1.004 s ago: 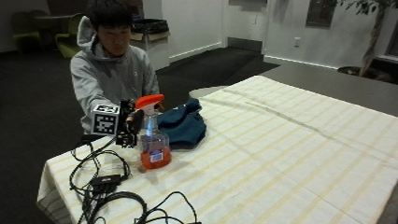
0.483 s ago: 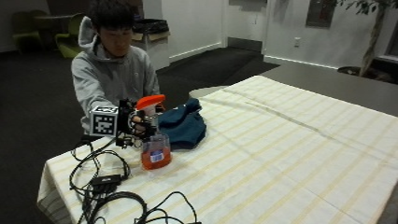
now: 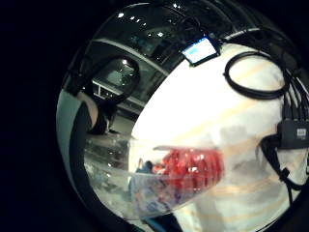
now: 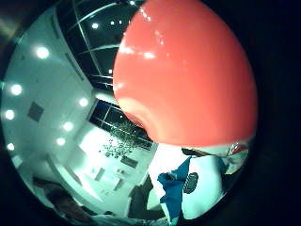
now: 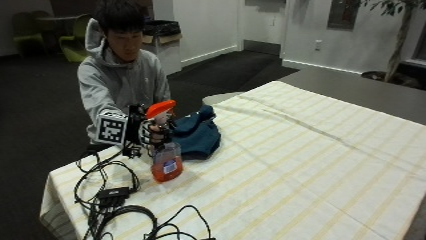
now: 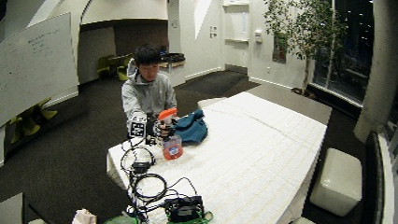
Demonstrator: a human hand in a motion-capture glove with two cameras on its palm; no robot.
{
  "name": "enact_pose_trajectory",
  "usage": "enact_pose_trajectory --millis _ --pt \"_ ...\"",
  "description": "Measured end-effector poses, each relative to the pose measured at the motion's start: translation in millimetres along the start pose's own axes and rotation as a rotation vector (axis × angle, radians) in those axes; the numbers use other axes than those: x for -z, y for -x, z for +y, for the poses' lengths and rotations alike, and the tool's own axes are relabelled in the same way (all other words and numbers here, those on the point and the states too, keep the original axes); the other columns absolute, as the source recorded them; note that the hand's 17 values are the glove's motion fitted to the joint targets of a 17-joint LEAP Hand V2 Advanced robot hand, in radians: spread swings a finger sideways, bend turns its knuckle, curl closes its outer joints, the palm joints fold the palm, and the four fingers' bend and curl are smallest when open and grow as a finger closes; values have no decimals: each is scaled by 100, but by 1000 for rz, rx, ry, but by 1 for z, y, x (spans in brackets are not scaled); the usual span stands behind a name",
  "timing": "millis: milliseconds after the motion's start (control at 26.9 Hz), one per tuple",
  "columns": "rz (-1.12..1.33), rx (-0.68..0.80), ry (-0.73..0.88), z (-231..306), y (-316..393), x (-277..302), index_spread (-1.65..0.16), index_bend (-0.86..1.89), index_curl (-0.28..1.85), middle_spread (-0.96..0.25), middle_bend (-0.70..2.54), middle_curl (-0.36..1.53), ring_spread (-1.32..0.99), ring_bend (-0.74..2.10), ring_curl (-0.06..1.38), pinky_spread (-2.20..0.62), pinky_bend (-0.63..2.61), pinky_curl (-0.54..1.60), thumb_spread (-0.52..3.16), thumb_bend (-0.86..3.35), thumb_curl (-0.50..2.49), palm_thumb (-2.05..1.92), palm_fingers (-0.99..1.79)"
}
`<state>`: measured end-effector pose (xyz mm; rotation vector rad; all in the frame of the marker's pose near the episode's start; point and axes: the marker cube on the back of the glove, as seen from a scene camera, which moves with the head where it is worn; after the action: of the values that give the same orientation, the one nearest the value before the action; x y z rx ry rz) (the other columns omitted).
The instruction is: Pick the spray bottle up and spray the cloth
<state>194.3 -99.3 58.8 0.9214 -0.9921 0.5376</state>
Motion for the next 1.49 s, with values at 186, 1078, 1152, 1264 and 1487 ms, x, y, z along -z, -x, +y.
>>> enact_pose_trajectory --millis 186,1078,1152,1264,1487 --pt "50 99 33 4 -2 5 -23 27 39 -12 47 44 -15 53 41 -27 53 32 36 -3 57 101 131" --pt "110 187 -185 -14 5 -4 -24 33 50 -14 54 48 -19 57 44 -30 45 35 14 -3 67 102 140" --pt "133 212 -158 -11 10 -4 -24 34 50 -15 55 48 -19 58 45 -30 45 35 13 -3 68 103 140" --pt "210 293 -114 -4 30 -3 -24 34 51 -15 55 49 -19 58 45 -30 45 36 12 -3 69 103 140" --pt "422 548 36 14 96 -2 -24 35 52 -15 56 49 -19 59 46 -30 45 37 11 -3 70 103 139"
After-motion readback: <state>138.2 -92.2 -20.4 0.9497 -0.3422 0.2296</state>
